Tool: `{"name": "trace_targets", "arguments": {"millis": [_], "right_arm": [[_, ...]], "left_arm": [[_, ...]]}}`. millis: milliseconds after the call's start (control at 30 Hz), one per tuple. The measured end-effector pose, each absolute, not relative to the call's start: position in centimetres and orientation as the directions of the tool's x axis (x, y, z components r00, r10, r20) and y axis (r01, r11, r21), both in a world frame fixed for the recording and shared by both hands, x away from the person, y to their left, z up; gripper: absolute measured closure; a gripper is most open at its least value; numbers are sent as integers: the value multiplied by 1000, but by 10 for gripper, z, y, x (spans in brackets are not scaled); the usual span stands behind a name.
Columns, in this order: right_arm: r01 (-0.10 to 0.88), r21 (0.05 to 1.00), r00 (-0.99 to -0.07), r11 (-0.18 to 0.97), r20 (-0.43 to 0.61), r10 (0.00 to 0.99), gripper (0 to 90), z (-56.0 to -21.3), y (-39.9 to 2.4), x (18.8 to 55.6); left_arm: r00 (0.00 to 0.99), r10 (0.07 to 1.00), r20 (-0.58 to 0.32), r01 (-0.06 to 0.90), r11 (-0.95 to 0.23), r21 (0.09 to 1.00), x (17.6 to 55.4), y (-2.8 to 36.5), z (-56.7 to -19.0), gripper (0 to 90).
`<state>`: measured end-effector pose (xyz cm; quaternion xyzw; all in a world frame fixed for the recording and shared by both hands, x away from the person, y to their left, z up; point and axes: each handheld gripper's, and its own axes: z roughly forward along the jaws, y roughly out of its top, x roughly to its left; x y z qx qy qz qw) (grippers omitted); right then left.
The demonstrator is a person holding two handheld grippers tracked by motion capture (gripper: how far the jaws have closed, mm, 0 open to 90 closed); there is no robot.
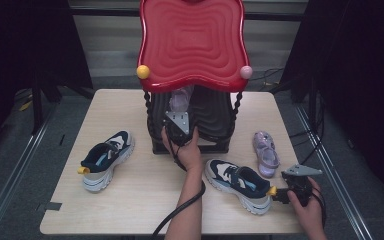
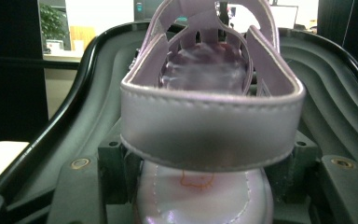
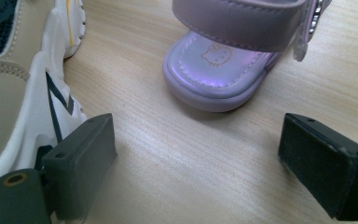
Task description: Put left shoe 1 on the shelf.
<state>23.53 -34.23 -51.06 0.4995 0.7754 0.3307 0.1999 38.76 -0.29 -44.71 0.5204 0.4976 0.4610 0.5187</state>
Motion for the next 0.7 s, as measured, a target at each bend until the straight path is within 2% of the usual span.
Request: {"name": "trace_targets", "arguments": {"millis": [700], "right_arm": [[641, 714, -423, 283, 20, 906, 103, -511, -342, 235]], "left_arm": [[127, 991, 40, 76, -50, 996, 387, -17, -453, 297]]}}
